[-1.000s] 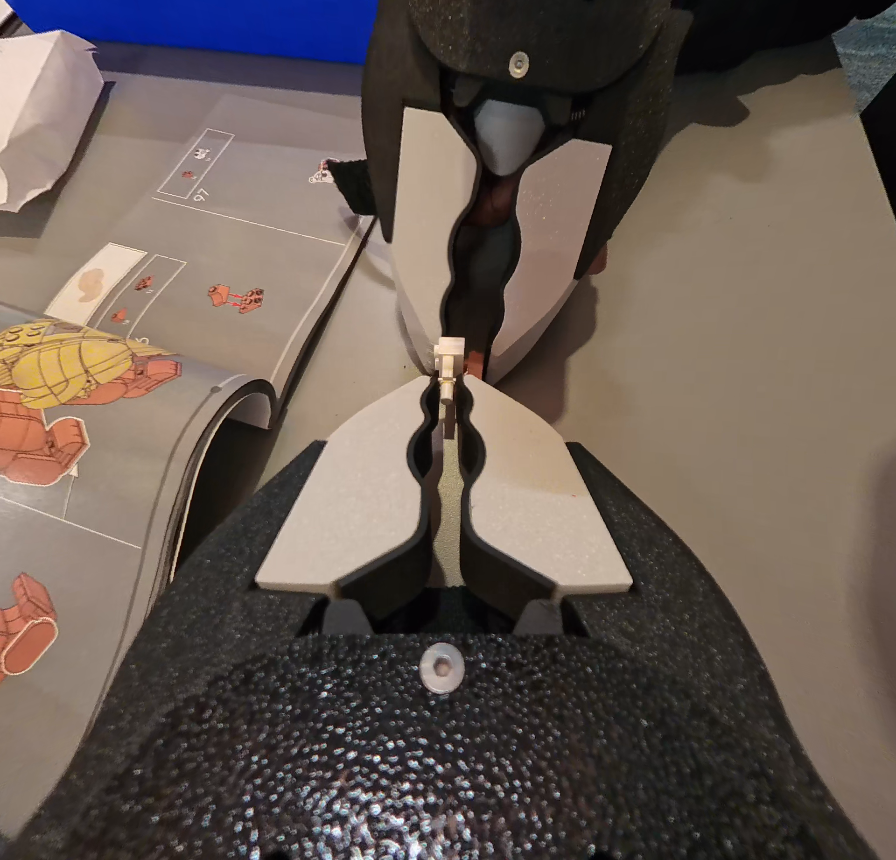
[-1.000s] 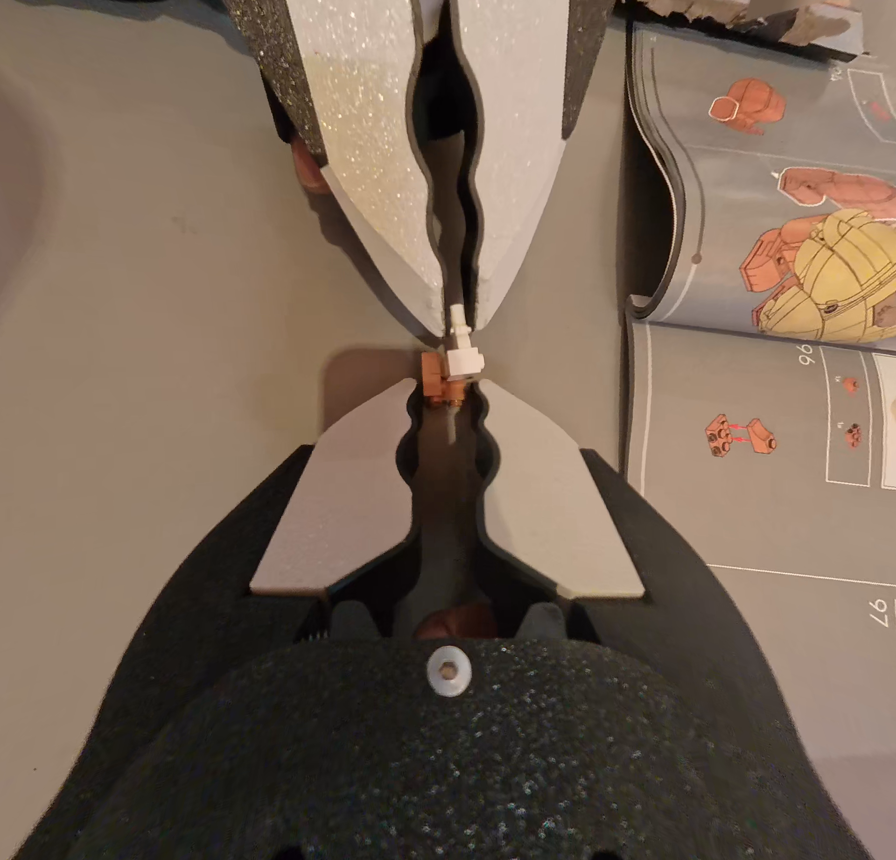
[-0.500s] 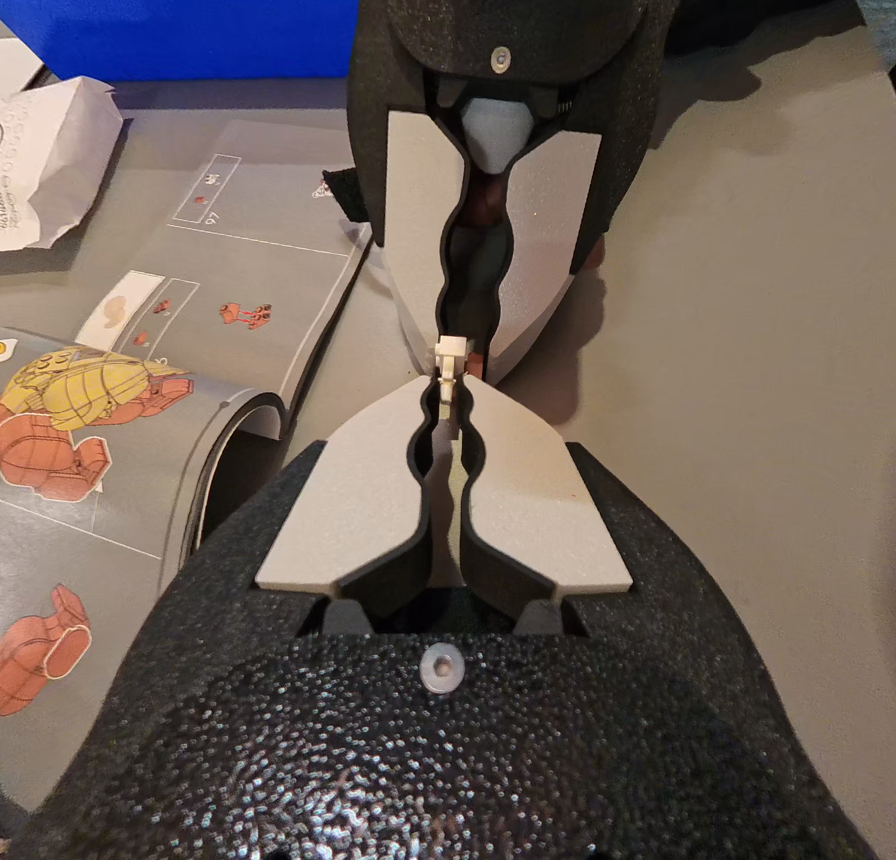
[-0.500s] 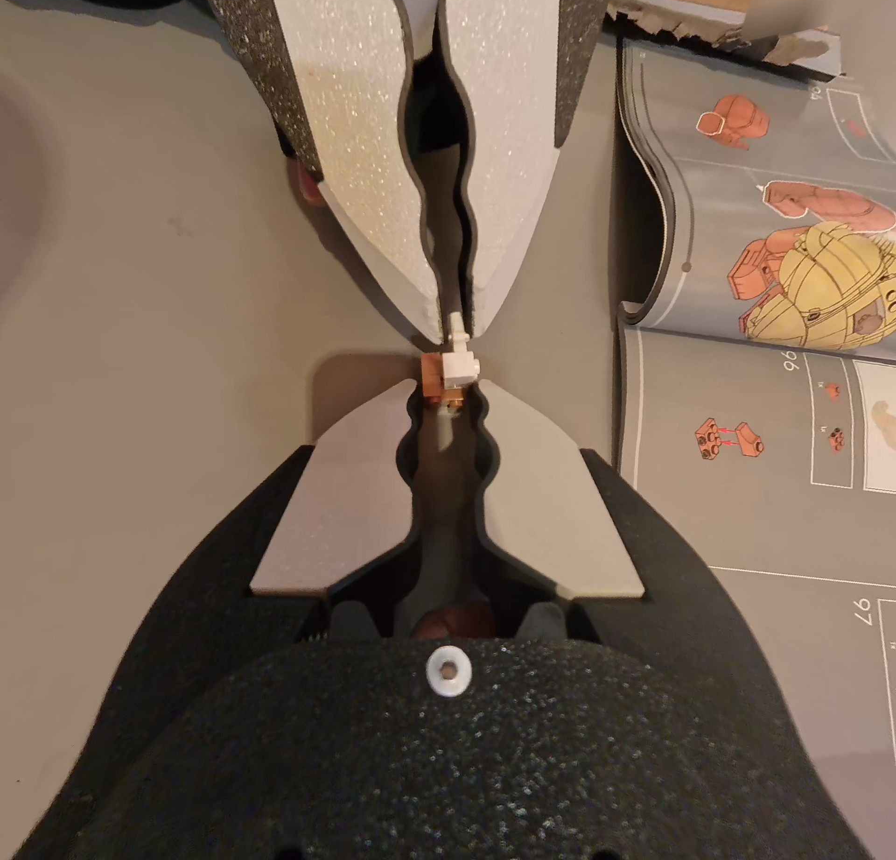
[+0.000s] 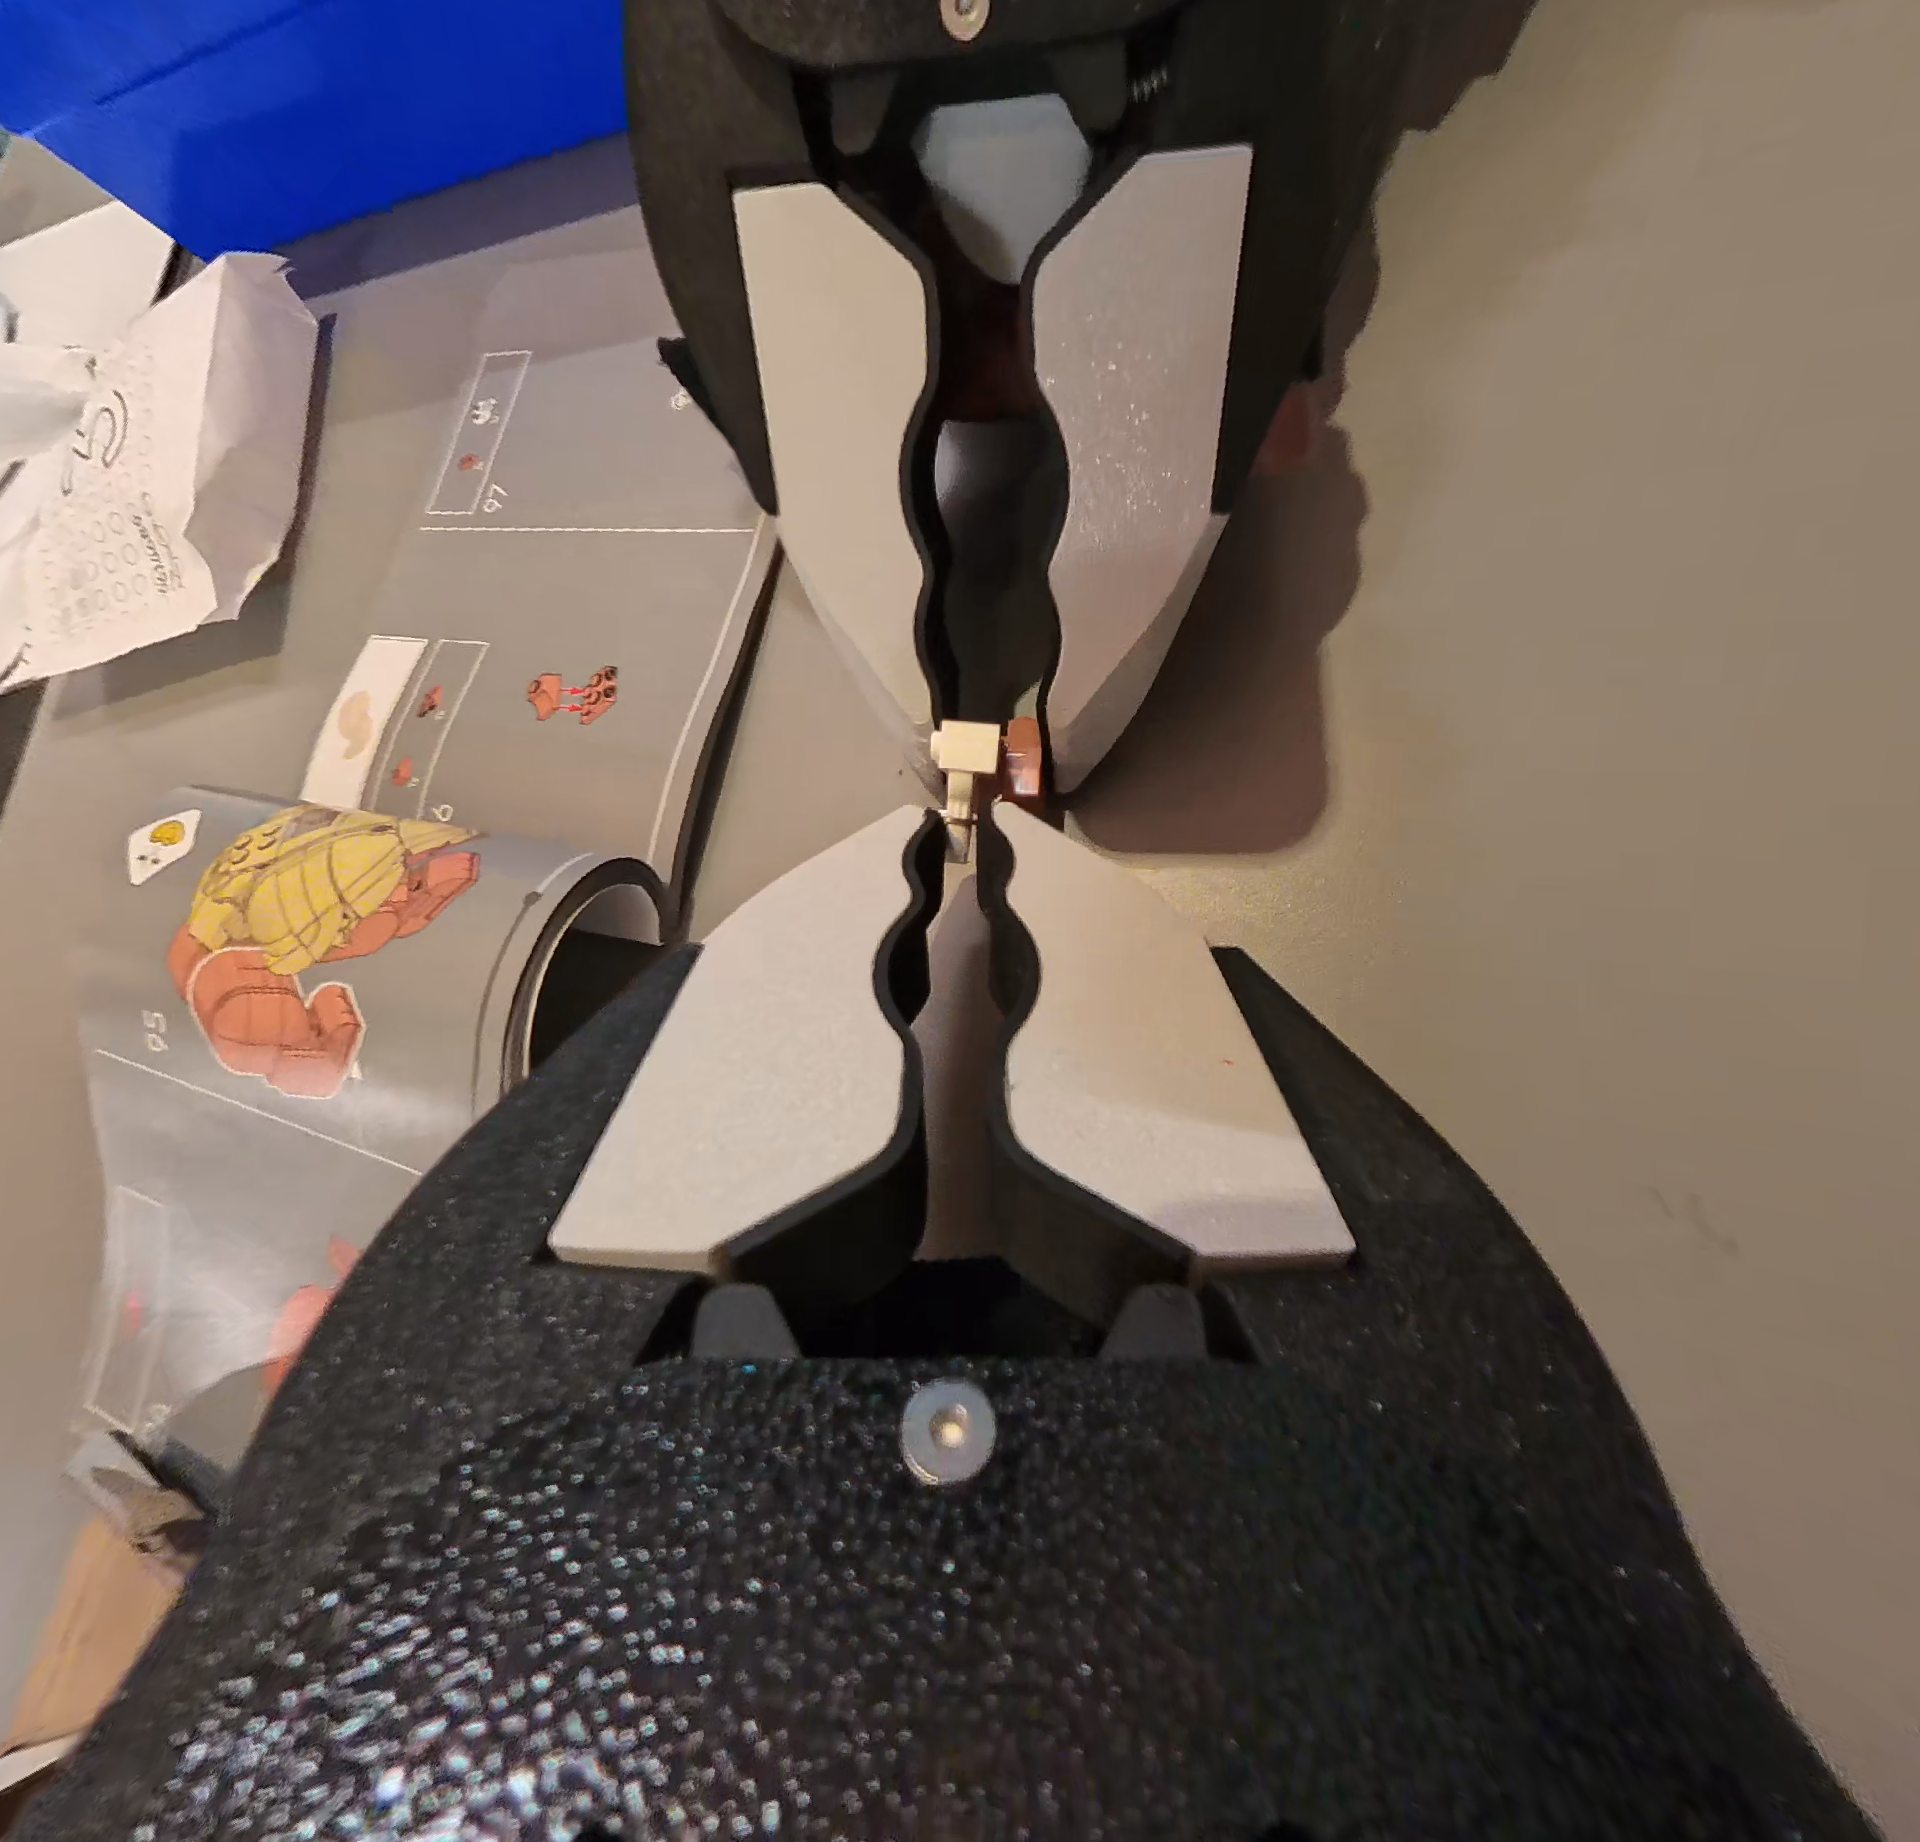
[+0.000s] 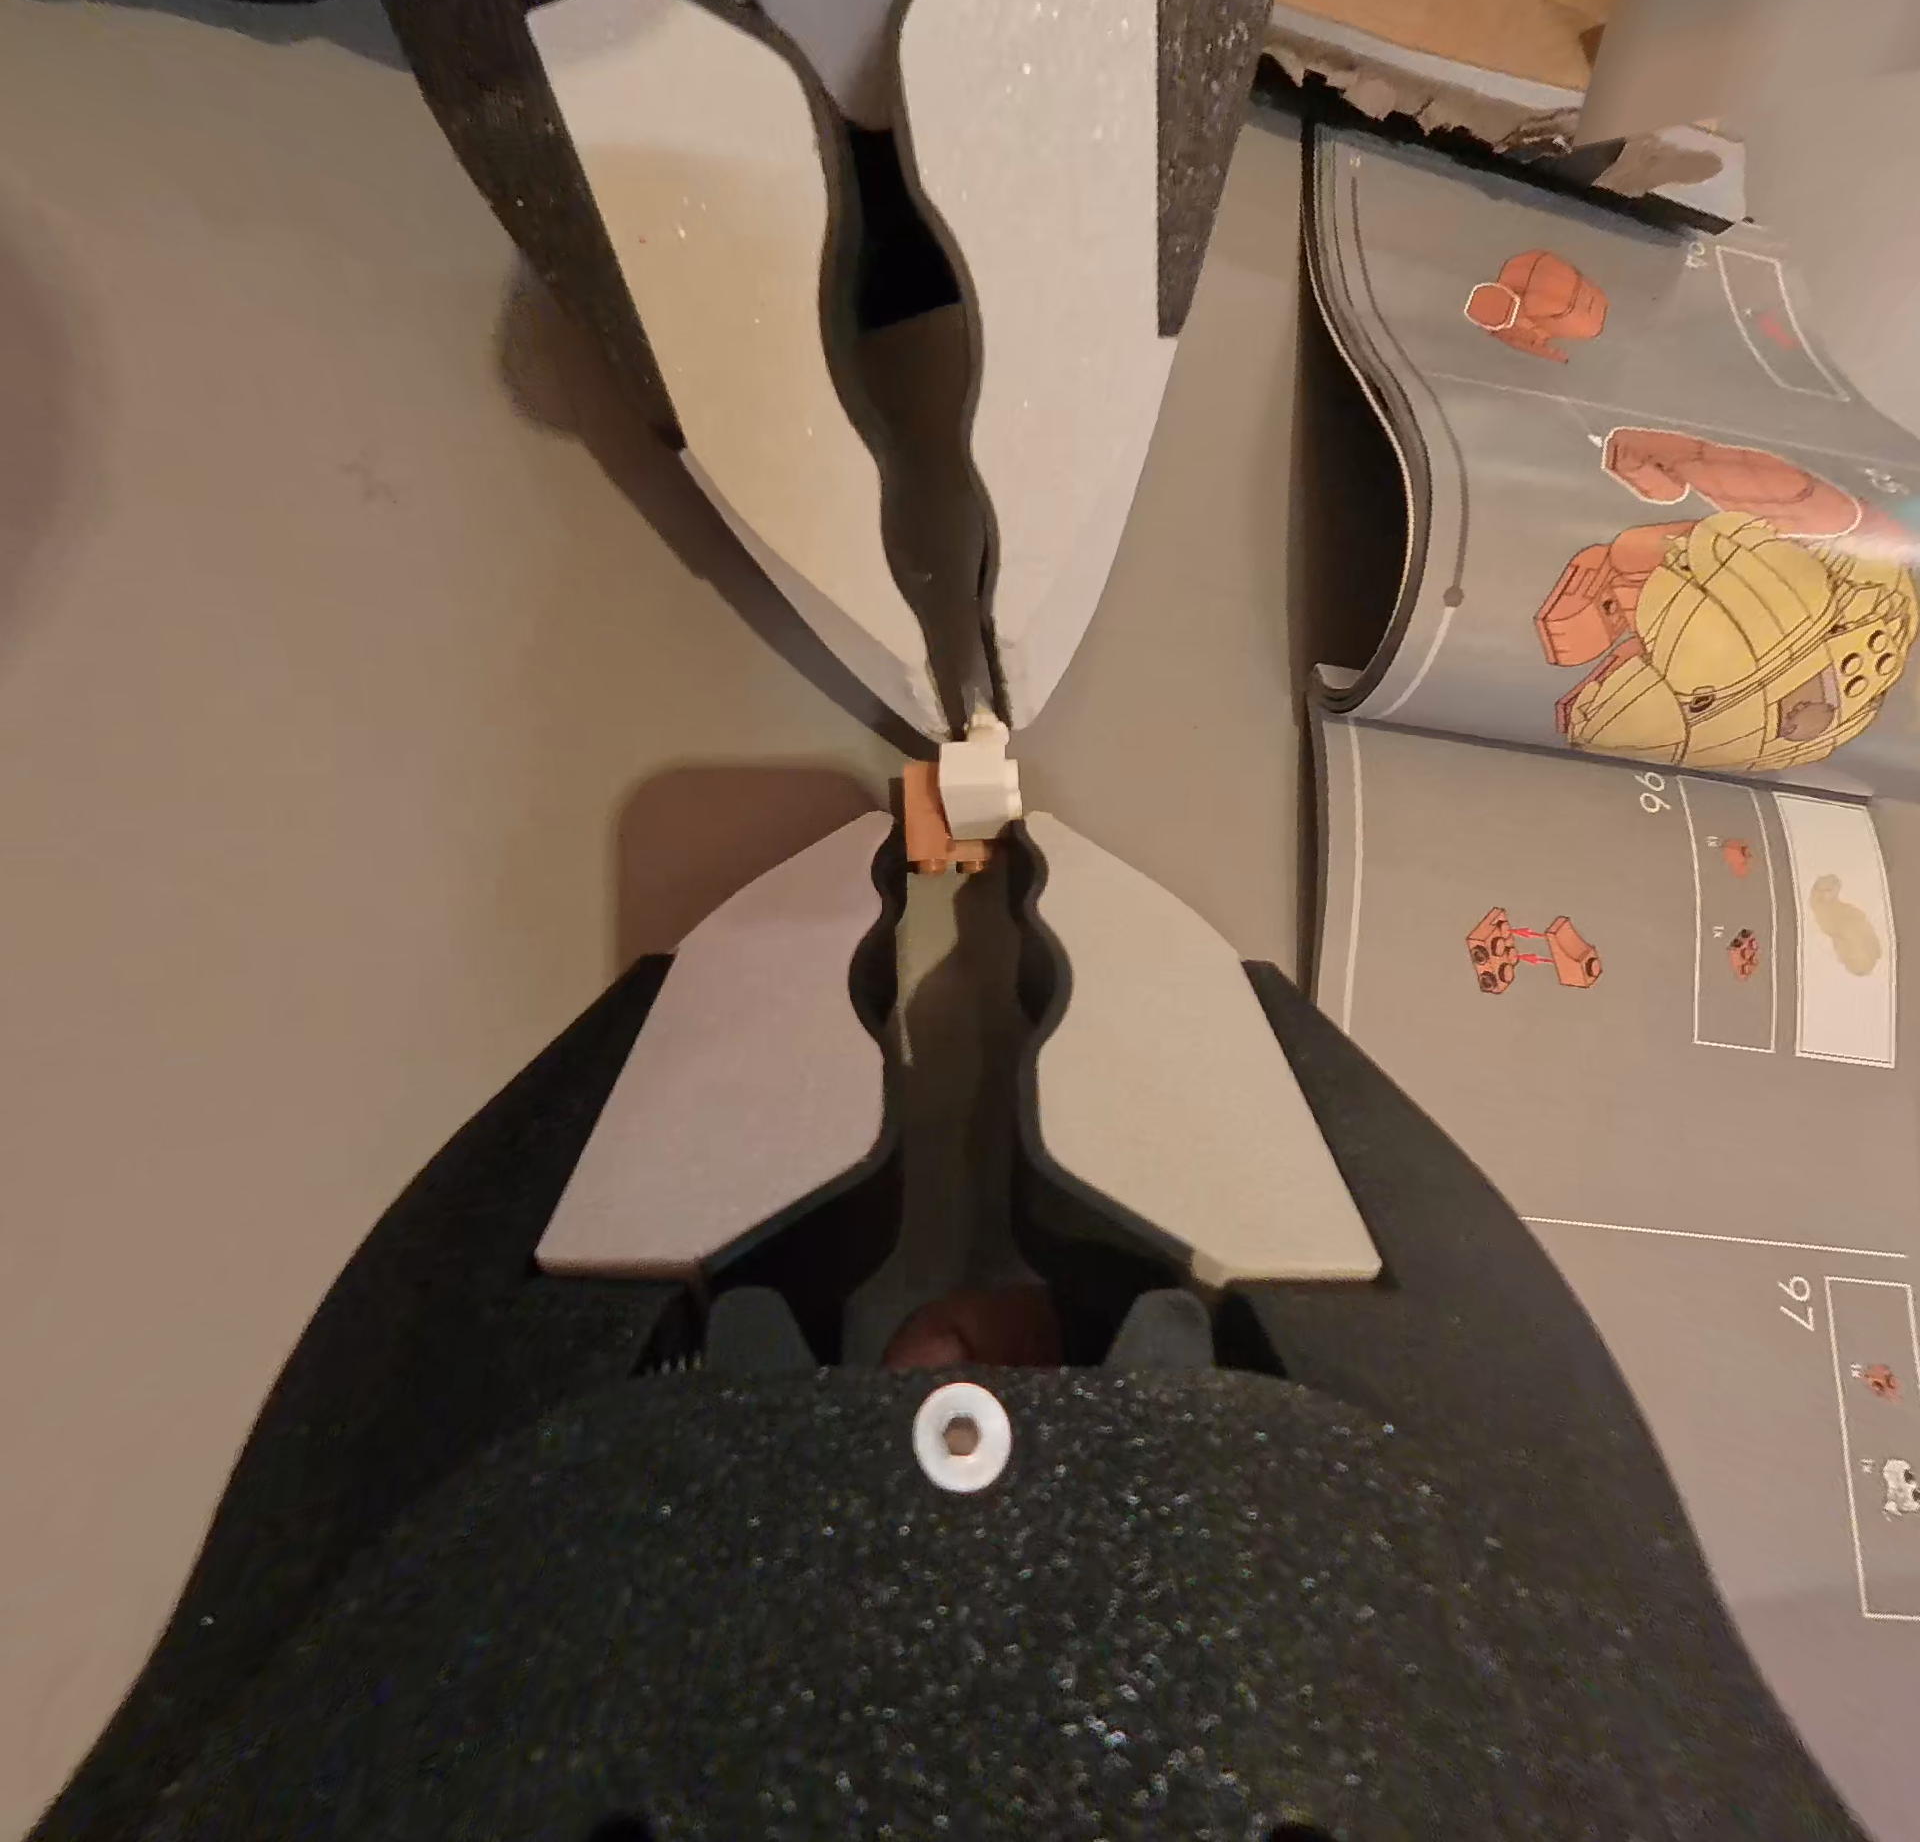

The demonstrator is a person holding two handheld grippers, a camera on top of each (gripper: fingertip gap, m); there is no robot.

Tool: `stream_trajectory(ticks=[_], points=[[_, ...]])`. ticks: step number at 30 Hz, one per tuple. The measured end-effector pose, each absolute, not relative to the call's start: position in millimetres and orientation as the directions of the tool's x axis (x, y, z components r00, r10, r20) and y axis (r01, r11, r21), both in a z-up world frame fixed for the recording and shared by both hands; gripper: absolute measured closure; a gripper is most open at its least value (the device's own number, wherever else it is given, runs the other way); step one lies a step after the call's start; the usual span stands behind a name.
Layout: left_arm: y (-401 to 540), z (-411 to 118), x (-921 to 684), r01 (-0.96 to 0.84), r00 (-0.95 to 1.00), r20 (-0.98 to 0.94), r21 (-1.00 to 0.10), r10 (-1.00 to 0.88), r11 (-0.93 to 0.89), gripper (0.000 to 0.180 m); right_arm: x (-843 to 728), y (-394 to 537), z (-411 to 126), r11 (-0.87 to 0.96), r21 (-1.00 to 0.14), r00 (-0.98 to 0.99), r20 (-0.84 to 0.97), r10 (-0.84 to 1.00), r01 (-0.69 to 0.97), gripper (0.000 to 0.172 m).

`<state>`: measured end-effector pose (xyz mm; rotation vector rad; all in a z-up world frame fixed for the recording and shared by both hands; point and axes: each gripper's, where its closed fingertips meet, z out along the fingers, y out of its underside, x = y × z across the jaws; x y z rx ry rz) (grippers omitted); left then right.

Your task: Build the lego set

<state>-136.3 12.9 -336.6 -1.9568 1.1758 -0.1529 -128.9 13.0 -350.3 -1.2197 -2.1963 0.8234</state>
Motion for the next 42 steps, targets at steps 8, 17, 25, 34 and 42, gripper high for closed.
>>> stream_trajectory(ticks=[8,17,25,34,42], points=[[11.6,-337.7,-136.8,-0.742,0.526,-0.329,-0.628,-0.784,-0.234,0.175,-129.2,13.7,-350.4,0.409,-0.706,-0.472,0.12,0.873,0.578,0.15],[11.8,-337.4,-136.7,-0.739,0.535,-0.275,-0.61,-0.799,-0.286,0.175,-128.3,12.2,-350.2,0.415,-0.708,-0.481,0.12,0.868,0.571,0.145],[13.8,-340.0,-137.5,-0.787,0.498,-0.266,-0.538,-0.825,-0.302,0.175,-129.3,12.5,-349.2,0.421,-0.71,-0.473,0.141,0.87,0.564,0.148],[11.2,-341.2,-136.3,-0.808,0.477,-0.261,-0.506,-0.839,-0.301,0.176,-128.8,10.8,-348.9,0.432,-0.71,-0.481,0.148,0.864,0.557,0.151],[4.3,-334.5,-135.6,-0.82,0.461,-0.271,-0.495,-0.845,-0.288,0.175,-129.7,5.1,-343.7,0.478,-0.724,-0.502,0.209,0.84,0.498,0.151]])
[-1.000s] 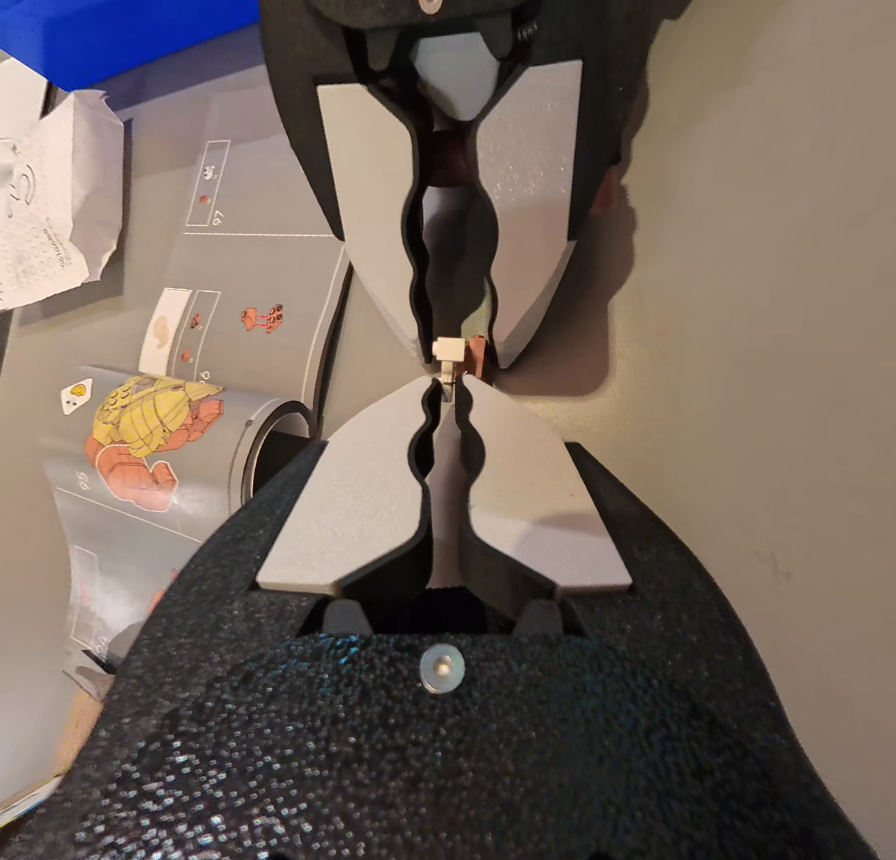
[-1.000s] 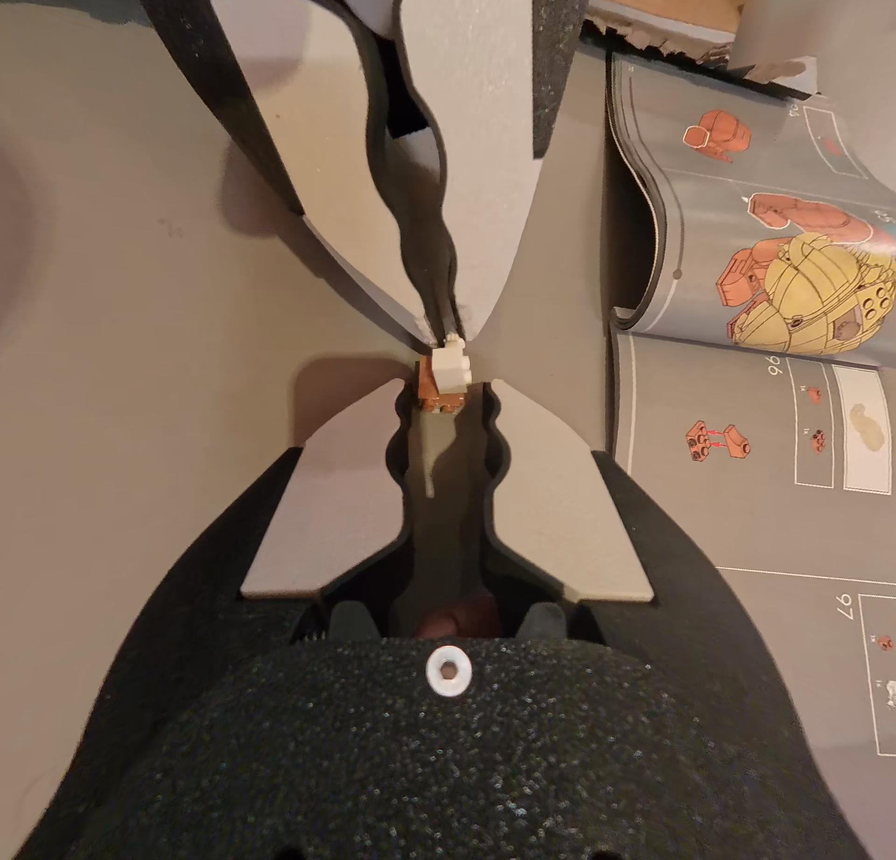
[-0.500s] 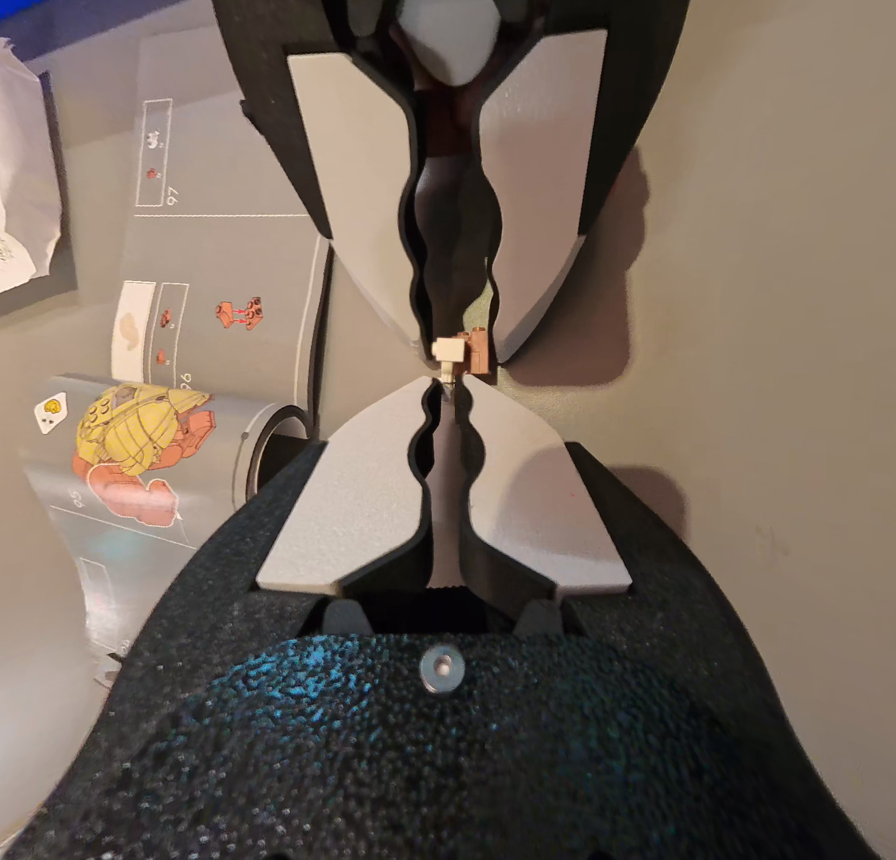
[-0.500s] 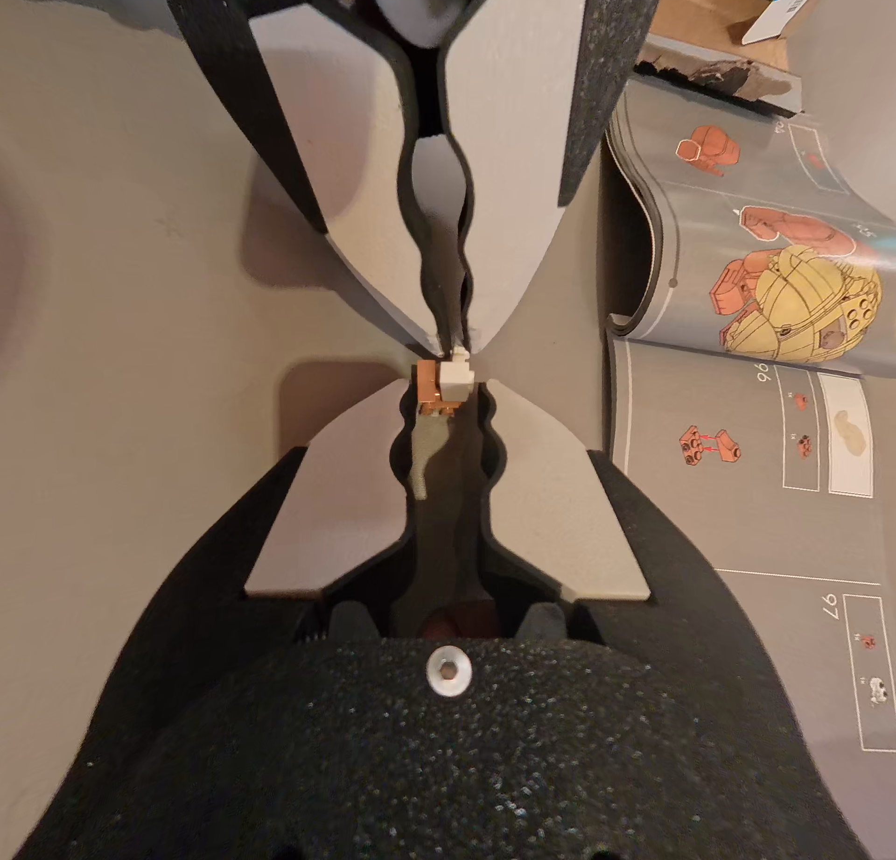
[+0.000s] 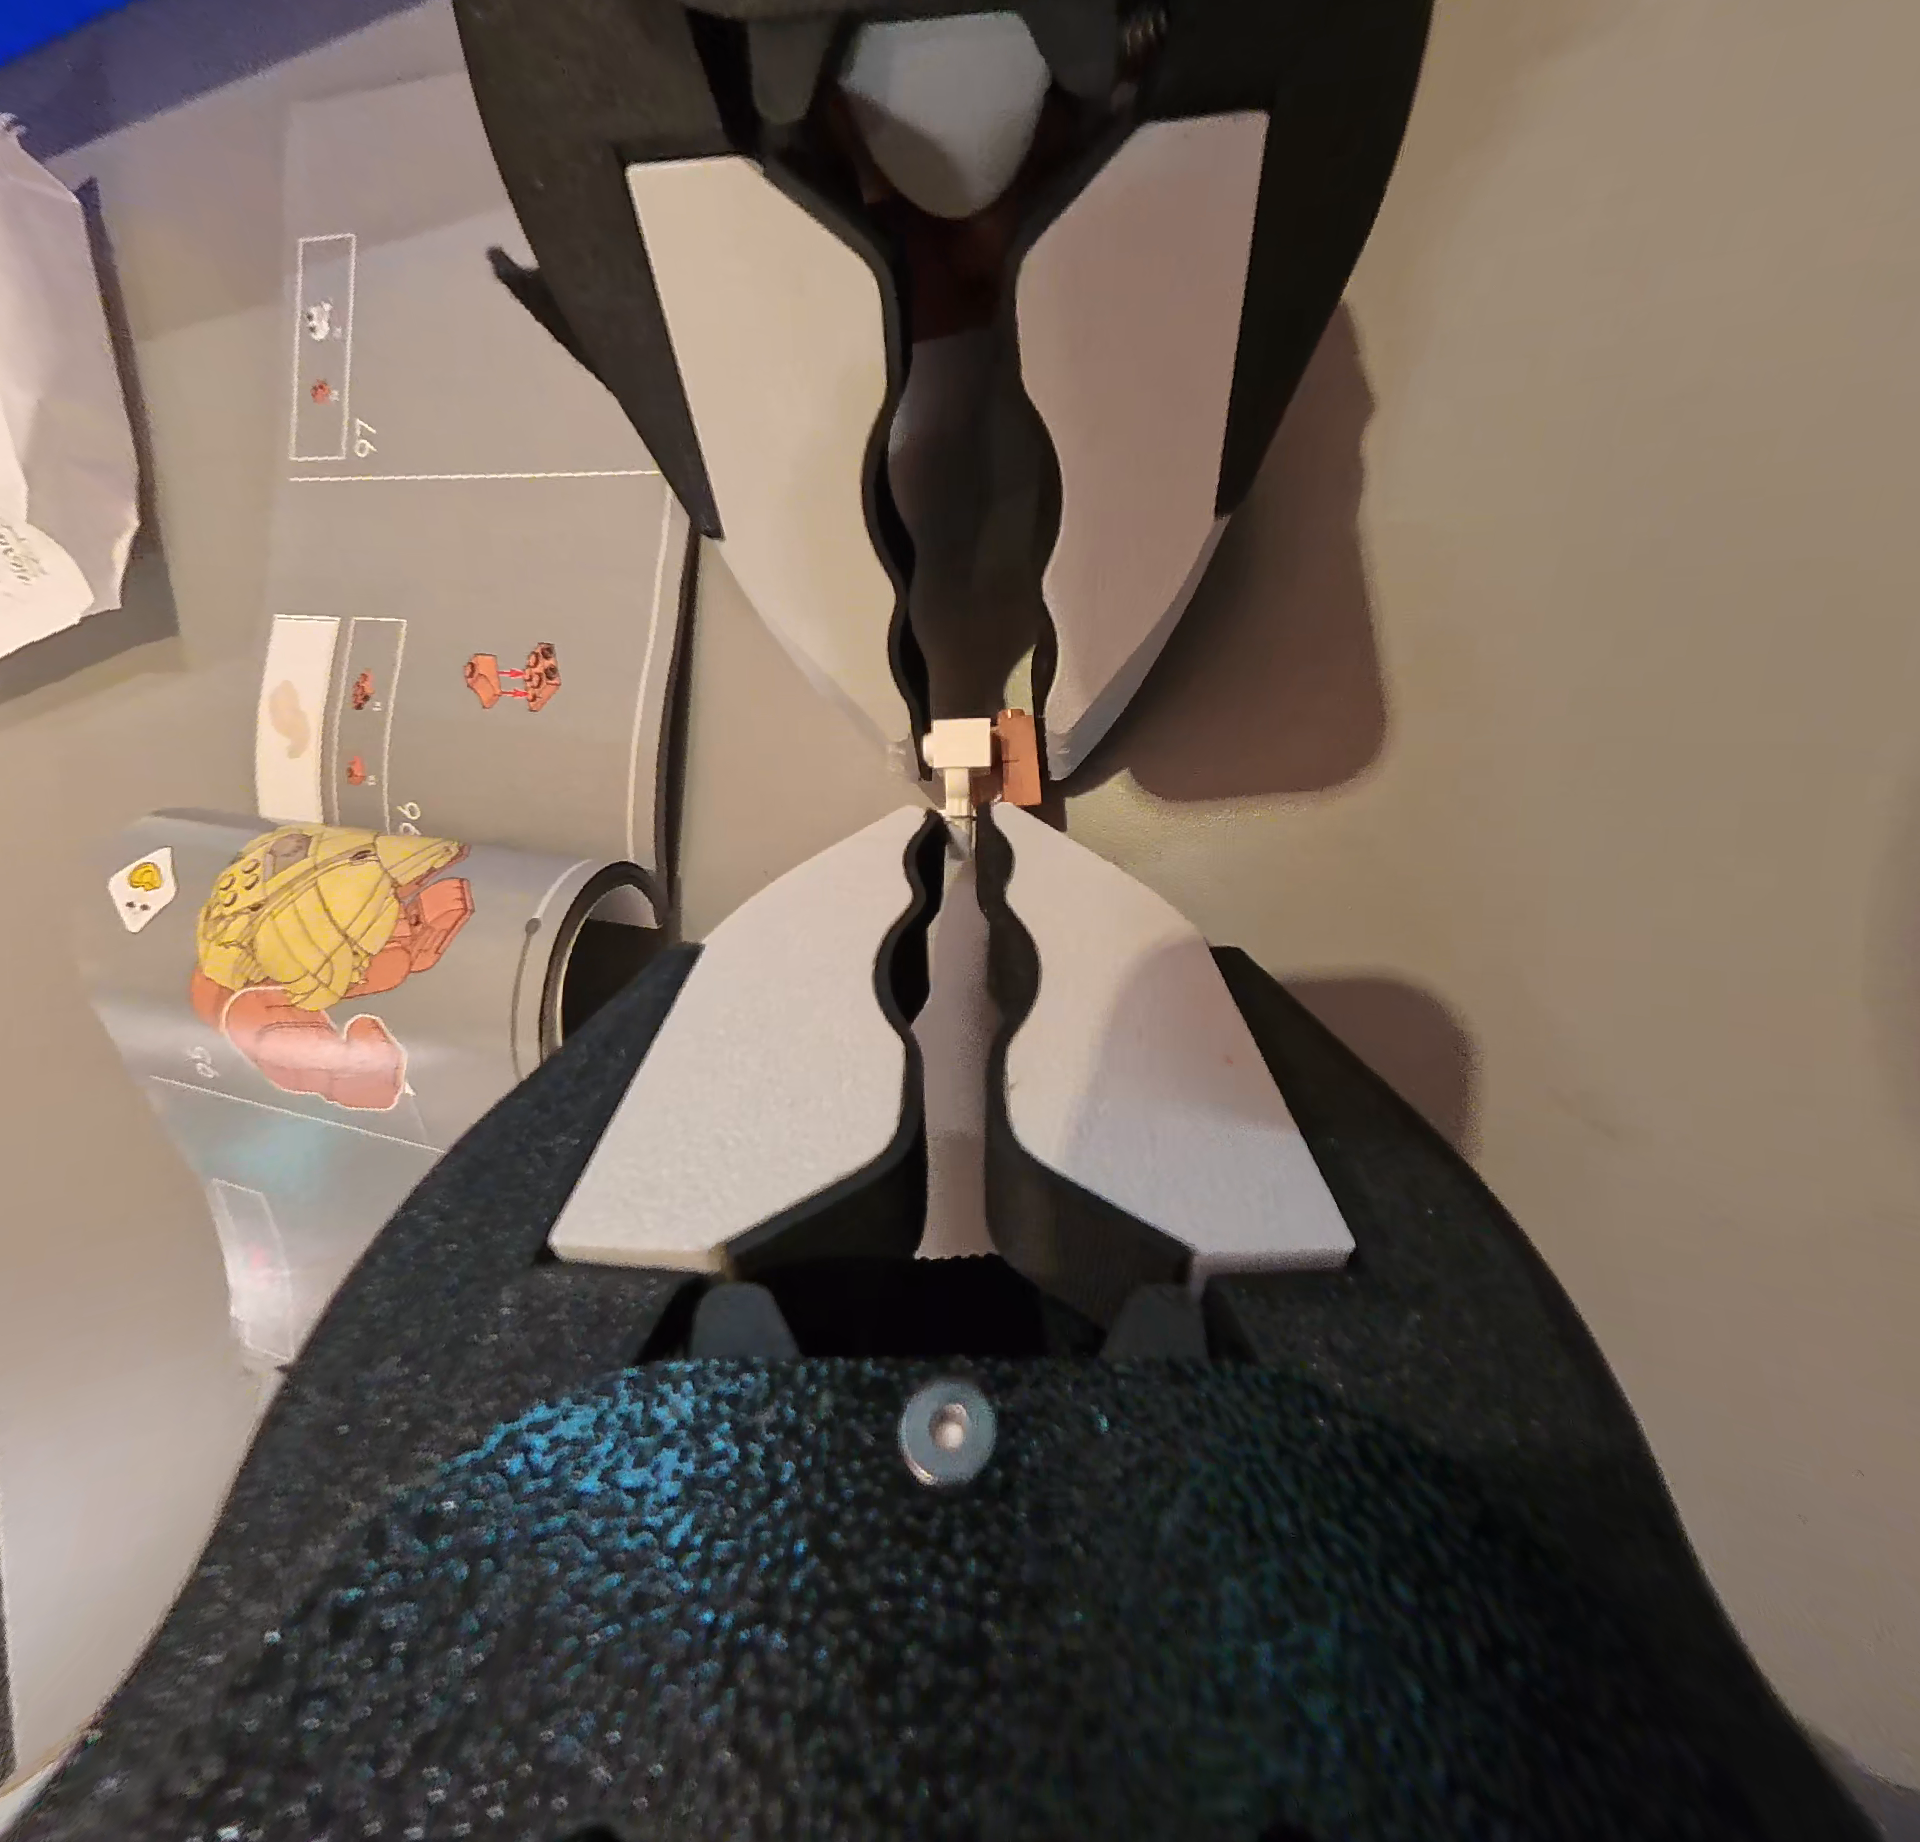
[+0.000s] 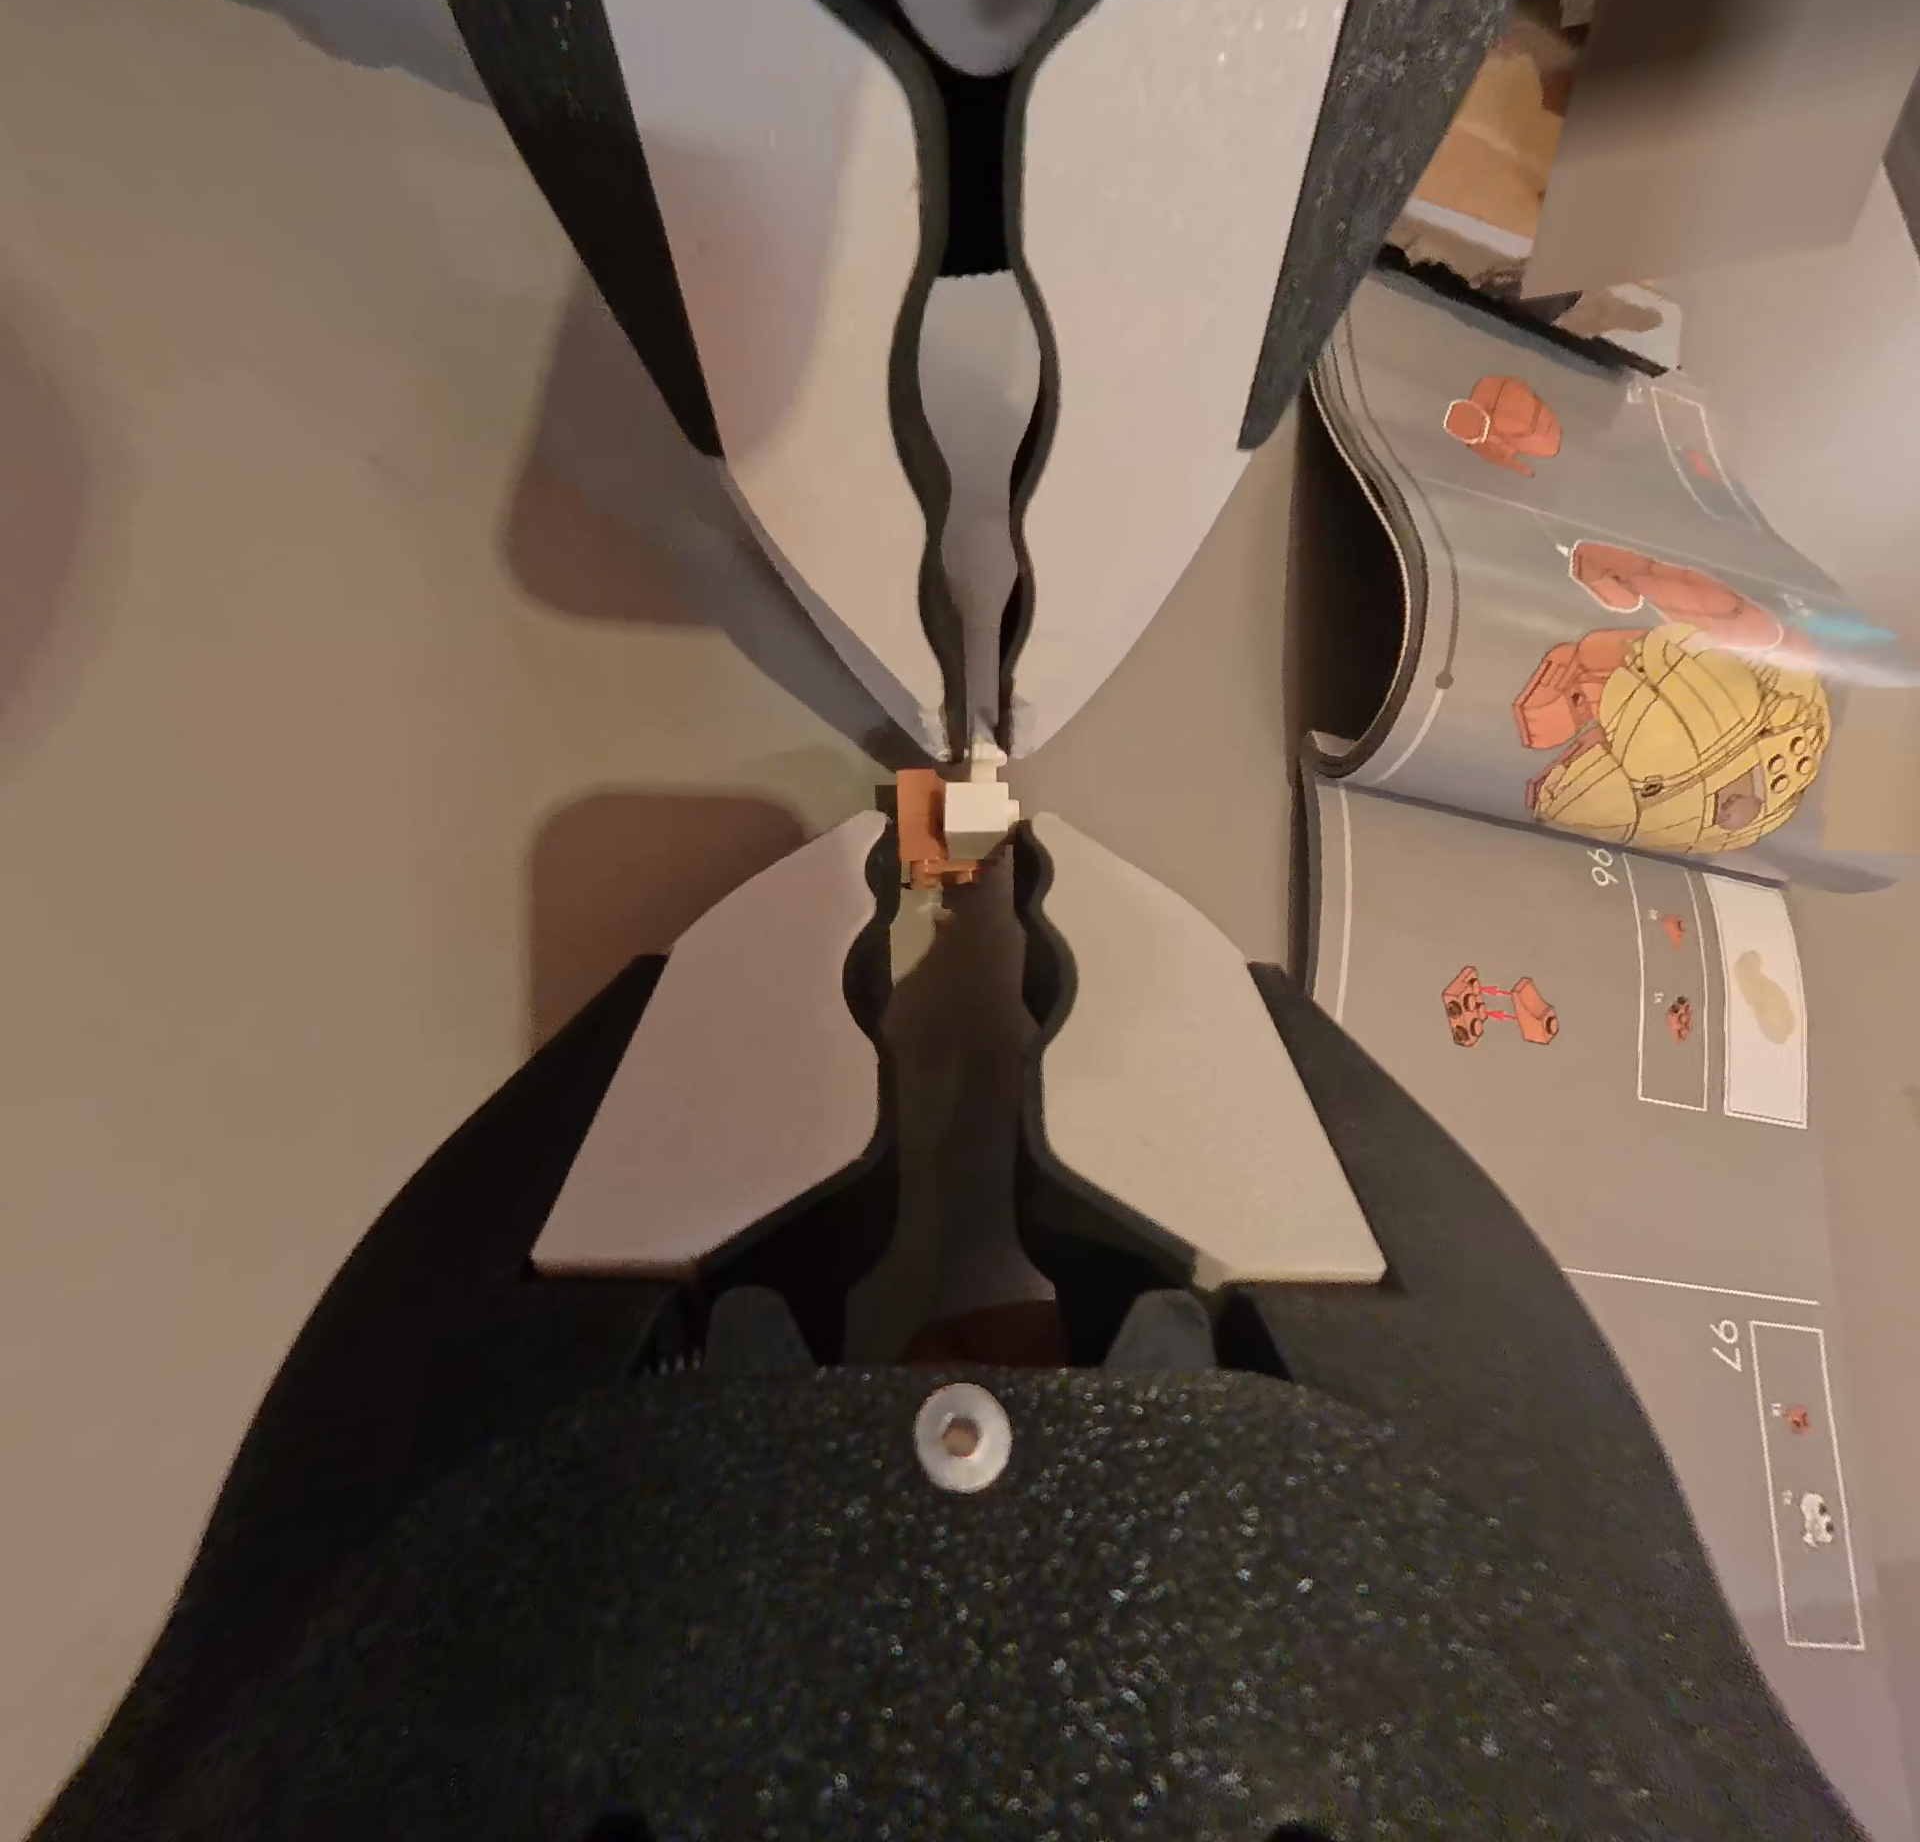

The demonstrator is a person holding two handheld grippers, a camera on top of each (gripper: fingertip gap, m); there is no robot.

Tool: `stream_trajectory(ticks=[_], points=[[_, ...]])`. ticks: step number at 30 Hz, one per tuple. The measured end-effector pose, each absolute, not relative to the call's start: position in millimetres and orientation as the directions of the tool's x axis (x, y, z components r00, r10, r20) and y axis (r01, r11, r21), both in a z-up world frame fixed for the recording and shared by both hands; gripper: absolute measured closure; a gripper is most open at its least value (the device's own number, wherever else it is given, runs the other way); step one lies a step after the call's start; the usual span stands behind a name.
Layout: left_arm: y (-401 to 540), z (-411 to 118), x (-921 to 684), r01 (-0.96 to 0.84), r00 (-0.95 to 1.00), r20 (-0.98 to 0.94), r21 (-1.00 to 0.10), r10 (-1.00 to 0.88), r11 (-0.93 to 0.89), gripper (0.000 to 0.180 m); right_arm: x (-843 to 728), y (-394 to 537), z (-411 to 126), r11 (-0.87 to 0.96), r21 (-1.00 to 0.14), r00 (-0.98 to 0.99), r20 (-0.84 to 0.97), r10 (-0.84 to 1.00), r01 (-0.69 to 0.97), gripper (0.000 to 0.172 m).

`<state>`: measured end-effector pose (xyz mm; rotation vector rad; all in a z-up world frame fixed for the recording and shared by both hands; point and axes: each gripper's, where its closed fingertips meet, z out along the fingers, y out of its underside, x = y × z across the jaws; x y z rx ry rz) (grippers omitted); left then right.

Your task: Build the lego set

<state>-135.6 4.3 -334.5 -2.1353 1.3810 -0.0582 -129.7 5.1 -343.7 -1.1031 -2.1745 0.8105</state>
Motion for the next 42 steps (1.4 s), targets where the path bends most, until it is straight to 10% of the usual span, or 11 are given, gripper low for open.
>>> stream_trajectory(ticks=[15,29,42], points=[[-2,-260,-117,-0.379,0.548,-0.161,-0.922,-0.821,-0.073,0.149,-121,1,-249,0.08,-0.989,-0.521,0.005,0.854,0.121,0.152],[-15,-232,-85,-0.358,0.511,-0.427,-0.895,-0.746,0.266,0.165,-92,-21,-220,0.236,-0.939,-0.506,0.334,0.795,-0.248,0.152],[-16,-230,-82,-0.329,0.529,-0.388,-0.914,-0.754,0.239,0.166,-88,-21,-219,-0.006,-0.98,-0.614,0.121,0.78,-0.201,0.152]])
